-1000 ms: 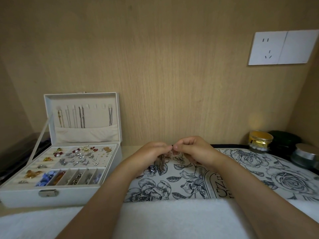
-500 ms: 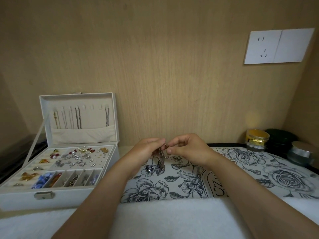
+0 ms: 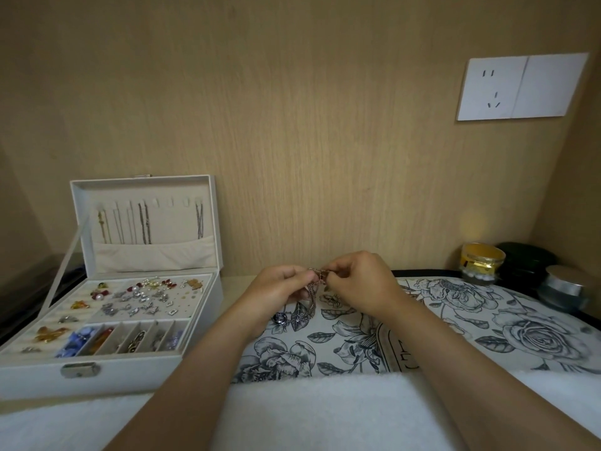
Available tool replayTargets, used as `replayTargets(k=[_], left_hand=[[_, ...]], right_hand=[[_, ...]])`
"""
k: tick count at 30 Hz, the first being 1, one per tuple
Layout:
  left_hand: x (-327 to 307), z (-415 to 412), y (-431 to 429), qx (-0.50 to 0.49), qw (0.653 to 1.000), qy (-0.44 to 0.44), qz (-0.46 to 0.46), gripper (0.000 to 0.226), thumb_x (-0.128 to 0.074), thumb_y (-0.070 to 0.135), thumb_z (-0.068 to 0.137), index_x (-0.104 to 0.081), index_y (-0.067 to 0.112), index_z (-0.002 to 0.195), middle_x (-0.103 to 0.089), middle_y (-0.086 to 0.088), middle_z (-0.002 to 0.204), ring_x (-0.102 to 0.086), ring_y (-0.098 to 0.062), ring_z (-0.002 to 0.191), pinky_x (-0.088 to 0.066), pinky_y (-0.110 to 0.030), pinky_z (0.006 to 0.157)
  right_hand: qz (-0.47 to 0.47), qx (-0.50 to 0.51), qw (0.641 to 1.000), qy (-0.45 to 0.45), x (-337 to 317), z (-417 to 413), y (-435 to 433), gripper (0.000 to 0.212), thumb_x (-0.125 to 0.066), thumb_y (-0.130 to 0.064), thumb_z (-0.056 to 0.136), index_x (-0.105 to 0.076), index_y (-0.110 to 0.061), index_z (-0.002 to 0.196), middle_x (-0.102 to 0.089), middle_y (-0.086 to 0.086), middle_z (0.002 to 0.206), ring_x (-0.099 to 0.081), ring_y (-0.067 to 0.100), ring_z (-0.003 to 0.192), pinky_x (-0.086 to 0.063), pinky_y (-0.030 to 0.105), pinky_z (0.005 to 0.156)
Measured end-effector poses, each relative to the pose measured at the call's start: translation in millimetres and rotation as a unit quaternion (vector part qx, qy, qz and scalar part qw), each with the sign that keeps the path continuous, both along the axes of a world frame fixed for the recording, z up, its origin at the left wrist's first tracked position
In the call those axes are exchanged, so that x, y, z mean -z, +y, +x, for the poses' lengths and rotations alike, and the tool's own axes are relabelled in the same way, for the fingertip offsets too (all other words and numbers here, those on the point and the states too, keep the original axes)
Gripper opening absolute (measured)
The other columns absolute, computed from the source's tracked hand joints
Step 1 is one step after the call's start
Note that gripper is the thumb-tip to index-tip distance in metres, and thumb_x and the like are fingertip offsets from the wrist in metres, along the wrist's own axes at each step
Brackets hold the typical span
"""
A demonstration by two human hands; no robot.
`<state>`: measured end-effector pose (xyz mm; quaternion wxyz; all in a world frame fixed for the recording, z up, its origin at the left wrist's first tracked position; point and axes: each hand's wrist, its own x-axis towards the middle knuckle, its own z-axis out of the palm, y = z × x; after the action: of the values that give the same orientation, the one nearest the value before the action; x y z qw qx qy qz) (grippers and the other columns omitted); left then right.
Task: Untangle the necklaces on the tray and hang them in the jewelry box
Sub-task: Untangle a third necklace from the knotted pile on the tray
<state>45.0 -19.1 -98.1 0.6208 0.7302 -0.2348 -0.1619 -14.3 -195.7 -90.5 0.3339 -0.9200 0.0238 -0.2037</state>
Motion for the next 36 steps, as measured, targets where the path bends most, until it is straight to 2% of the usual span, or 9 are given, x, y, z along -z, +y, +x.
replayTargets(k=[5, 11, 16, 21, 25, 30, 32, 34, 36], left_hand=[[2, 5, 2, -0.066, 0.994, -0.079, 0.040, 0.013, -0.060, 0.024, 0.097, -0.069, 0.017, 0.091, -0.069, 0.006, 0.071, -0.058, -0.007, 0.056, -0.046, -0.025, 0.059], [7, 9, 3, -0.059, 0.985, -0.127, 0.099, 0.018, -0.058, 0.030, 0.097, -0.065, 0.019, 0.084, -0.060, 0.011, 0.059, -0.050, -0.004, 0.051, -0.041, -0.027, 0.061], [7, 9, 5, -0.065, 0.982, -0.128, 0.119, 0.026, -0.062, 0.039, 0.094, -0.066, 0.014, 0.087, -0.061, 0.007, 0.062, -0.055, -0.009, 0.058, -0.045, -0.030, 0.066], [9, 6, 6, -0.047, 0.961, -0.195, 0.189, 0.026, -0.059, 0.045, 0.094, -0.063, 0.020, 0.089, -0.054, 0.010, 0.061, -0.047, -0.003, 0.051, -0.037, -0.025, 0.056], [12, 7, 8, -0.028, 0.956, -0.211, 0.204, 0.013, -0.056, 0.040, 0.097, -0.061, 0.030, 0.091, -0.064, 0.006, 0.075, -0.056, -0.007, 0.066, -0.046, -0.032, 0.067], [8, 8, 14, -0.014, 0.928, -0.267, 0.261, 0.014, -0.056, 0.017, 0.098, -0.067, 0.026, 0.099, -0.064, 0.008, 0.094, -0.062, -0.011, 0.085, -0.051, -0.027, 0.077], [5, 8, 16, -0.027, 0.916, -0.292, 0.274, 0.017, -0.057, 0.015, 0.097, -0.068, 0.027, 0.095, -0.061, 0.008, 0.097, -0.059, -0.008, 0.087, -0.049, -0.024, 0.078], [3, 7, 19, -0.040, 0.905, -0.308, 0.290, 0.018, -0.058, 0.013, 0.094, -0.068, 0.028, 0.090, -0.060, 0.007, 0.097, -0.059, -0.008, 0.087, -0.051, -0.027, 0.080], [1, 3, 25, -0.042, 0.896, -0.314, 0.311, 0.014, -0.061, 0.016, 0.090, -0.067, 0.029, 0.086, -0.059, 0.007, 0.093, -0.059, -0.008, 0.084, -0.053, -0.030, 0.079]], right_hand=[[0.201, -0.075, 0.974, 0.078, -2, -1, -2, 0.008, -0.071, -0.016, 0.090, -0.078, -0.019, 0.087, -0.074, 0.001, 0.074, -0.062, 0.008, 0.061, -0.050, 0.023, 0.060], [0.195, -0.084, 0.973, 0.090, -7, -7, -9, 0.008, -0.072, -0.016, 0.091, -0.077, -0.010, 0.092, -0.068, -0.016, 0.062, -0.057, -0.007, 0.054, -0.042, 0.006, 0.053], [0.165, -0.057, 0.979, 0.103, -9, -6, -16, 0.014, -0.069, -0.026, 0.093, -0.079, -0.017, 0.088, -0.067, -0.020, 0.059, -0.057, -0.006, 0.051, -0.044, 0.013, 0.048], [-0.021, -0.010, 0.987, 0.157, -9, -7, -21, 0.018, -0.070, -0.043, 0.087, -0.076, -0.030, 0.075, -0.072, -0.015, 0.074, -0.066, 0.003, 0.076, -0.053, 0.026, 0.074], [-0.212, 0.063, 0.955, 0.197, -12, -8, -24, 0.015, -0.065, -0.040, 0.087, -0.075, -0.031, 0.092, -0.069, -0.014, 0.091, -0.064, 0.012, 0.091, -0.049, 0.025, 0.075], [-0.384, 0.107, 0.904, 0.153, -10, -9, -19, 0.021, -0.063, -0.031, 0.086, -0.073, -0.031, 0.104, -0.065, -0.004, 0.110, -0.055, 0.019, 0.106, -0.039, 0.038, 0.095], [-0.339, 0.055, 0.933, 0.108, -10, -7, -11, 0.024, -0.062, -0.024, 0.088, -0.073, -0.032, 0.108, -0.063, -0.005, 0.115, -0.054, 0.018, 0.110, -0.041, 0.037, 0.097], [-0.193, -0.035, 0.977, 0.090, -7, -7, 0, 0.025, -0.061, -0.017, 0.090, -0.075, -0.030, 0.106, -0.066, -0.010, 0.113, -0.060, 0.011, 0.106, -0.047, 0.028, 0.093], [-0.108, -0.114, 0.982, 0.102, -1, -8, 11, 0.023, -0.064, -0.015, 0.091, -0.076, -0.026, 0.109, -0.068, -0.013, 0.106, -0.062, 0.003, 0.096, -0.048, 0.020, 0.087]])
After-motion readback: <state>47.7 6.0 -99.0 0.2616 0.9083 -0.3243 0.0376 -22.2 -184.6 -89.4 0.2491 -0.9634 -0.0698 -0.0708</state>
